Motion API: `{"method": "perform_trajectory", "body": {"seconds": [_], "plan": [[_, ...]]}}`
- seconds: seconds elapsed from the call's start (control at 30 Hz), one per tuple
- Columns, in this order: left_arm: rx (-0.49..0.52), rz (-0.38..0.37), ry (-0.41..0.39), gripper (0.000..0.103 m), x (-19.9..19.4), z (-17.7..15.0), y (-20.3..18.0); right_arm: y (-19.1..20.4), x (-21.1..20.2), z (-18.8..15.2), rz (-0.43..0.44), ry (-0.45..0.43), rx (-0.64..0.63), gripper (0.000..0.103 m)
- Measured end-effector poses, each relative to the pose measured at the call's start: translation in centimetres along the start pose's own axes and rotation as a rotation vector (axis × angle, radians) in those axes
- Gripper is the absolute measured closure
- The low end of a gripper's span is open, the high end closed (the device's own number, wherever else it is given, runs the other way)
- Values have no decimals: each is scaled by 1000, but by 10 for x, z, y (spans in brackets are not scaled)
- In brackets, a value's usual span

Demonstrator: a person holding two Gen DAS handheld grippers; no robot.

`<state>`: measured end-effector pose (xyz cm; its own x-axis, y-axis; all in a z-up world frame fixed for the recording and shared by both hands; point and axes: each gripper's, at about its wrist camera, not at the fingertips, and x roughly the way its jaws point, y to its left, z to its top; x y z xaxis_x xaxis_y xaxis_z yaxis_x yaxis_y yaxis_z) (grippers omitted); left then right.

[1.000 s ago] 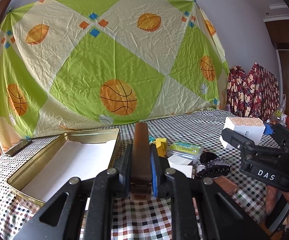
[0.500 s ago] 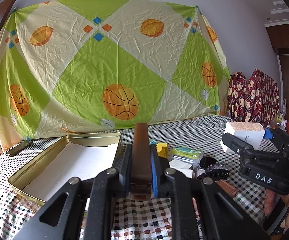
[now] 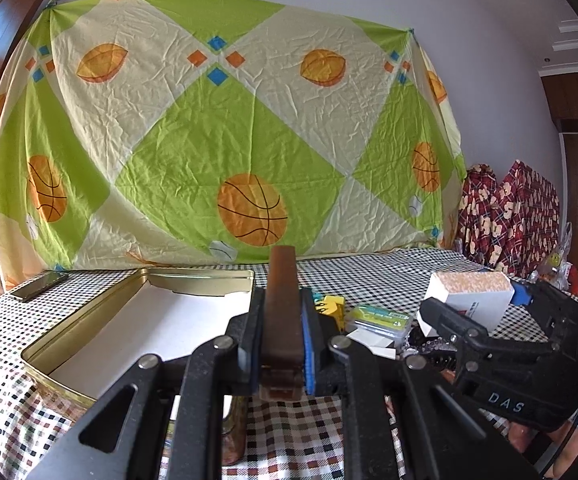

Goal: Organize rigid objects
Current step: 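Carry the brown stick with the left tool while the right tool carries the box toward the tin, then lower the stick into the tin with the left tool while the right tool releases the box there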

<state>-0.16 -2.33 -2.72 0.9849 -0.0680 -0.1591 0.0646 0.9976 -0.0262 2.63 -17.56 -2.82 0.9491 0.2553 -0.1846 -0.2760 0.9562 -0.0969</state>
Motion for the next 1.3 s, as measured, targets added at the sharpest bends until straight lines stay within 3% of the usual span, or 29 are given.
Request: {"method": "perform_trajectory", "body": {"seconds": [0.67, 1.3], "plan": [[-84, 99, 14, 89, -5, 0, 57, 60, 12, 7, 142, 54, -66, 22], [-143, 153, 152, 89, 15, 3, 108, 100, 39, 25, 272, 175, -107, 22]]}}
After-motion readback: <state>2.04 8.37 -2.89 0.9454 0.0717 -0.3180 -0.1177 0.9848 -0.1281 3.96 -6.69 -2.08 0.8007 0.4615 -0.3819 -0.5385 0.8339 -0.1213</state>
